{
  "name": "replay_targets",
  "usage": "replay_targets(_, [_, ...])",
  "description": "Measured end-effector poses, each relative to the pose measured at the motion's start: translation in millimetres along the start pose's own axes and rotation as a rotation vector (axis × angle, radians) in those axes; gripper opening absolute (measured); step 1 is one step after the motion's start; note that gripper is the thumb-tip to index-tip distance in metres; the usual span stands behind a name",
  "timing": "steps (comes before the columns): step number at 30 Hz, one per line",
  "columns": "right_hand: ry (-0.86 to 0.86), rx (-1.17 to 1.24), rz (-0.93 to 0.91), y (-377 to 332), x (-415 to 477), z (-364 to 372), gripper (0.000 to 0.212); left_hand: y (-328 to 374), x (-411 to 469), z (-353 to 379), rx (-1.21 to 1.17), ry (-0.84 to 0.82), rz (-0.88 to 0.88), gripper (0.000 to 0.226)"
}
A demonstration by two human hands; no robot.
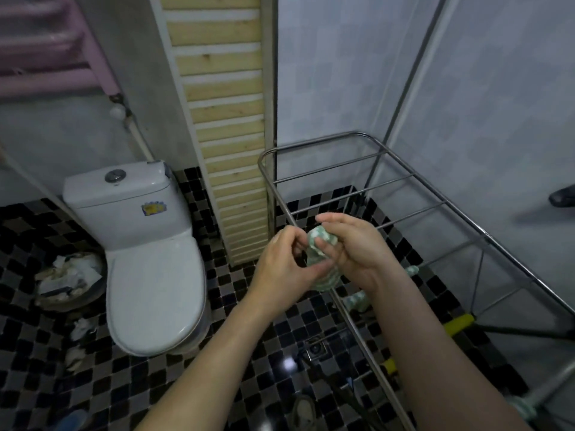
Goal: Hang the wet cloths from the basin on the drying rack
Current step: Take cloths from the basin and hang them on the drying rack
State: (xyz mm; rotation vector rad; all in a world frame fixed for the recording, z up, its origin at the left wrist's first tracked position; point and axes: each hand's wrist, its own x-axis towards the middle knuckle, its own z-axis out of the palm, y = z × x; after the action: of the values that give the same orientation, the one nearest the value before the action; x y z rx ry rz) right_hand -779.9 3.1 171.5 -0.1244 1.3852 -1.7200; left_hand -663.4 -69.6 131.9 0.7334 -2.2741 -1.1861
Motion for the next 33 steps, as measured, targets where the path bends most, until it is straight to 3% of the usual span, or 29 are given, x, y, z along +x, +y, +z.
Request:
replay_targets(3, [-0.016,0.120,0.006,-14,7,-21,0.016,4,17,15,-0.139,0.109,-0.123,0.020])
replay_targets(6, [-0.122,0.173,-0.009,-33,14,-52,0.026,6,38,26,-0.352,0.078,-0.243,0.016])
replay_targets(8, [-0.271,0.106,-0.022,-43,12,-63,0.038,10,44,25,-0.468,-0.025,-0.199,0.012])
replay_targets(11, [-0.380,-0.024,-0.051,-51,12,-76,0.045,18,50,40,-0.375,-0.104,-0.120,0.030])
replay_targets(14, [-0.277,-0.079,-0.054,-56,21,-90,0.046,21,62,56,-0.276,0.045,-0.133,0.009])
replay_targets(16, [-0.128,-0.236,-0.104,-59,23,-97,0.033,15,68,57,-0.300,0.025,-0.175,0.006])
replay_targets(19, [0.096,-0.625,-0.229,-59,28,-112,0.009,6,72,56,-0.210,-0.113,-0.106,0.007])
replay_targets(21, [0.178,-0.728,-0.267,-56,35,-122,0.019,6,73,55,-0.263,-0.189,-0.134,0.005])
replay_targets(23, [0.230,-0.842,-0.276,-54,41,-129,0.032,1,78,53,-0.282,-0.360,-0.229,0.023])
replay_targets(25, [0.268,-0.958,-0.273,-48,49,-134,0.041,-6,83,48,-0.140,-0.597,-0.297,0.049])
replay_targets(27, [0.320,-1.030,-0.308,-41,57,-139,0.043,-16,83,45,-0.043,-0.723,-0.295,0.055])
replay_targets(30, [0.373,-0.983,-0.319,-34,73,-148,0.049,-38,85,45,-0.137,-0.599,-0.329,0.015])
replay_targets(33, [0.359,-0.804,-0.239,-26,94,-150,0.051,-48,90,53,-0.365,-0.371,-0.461,0.005])
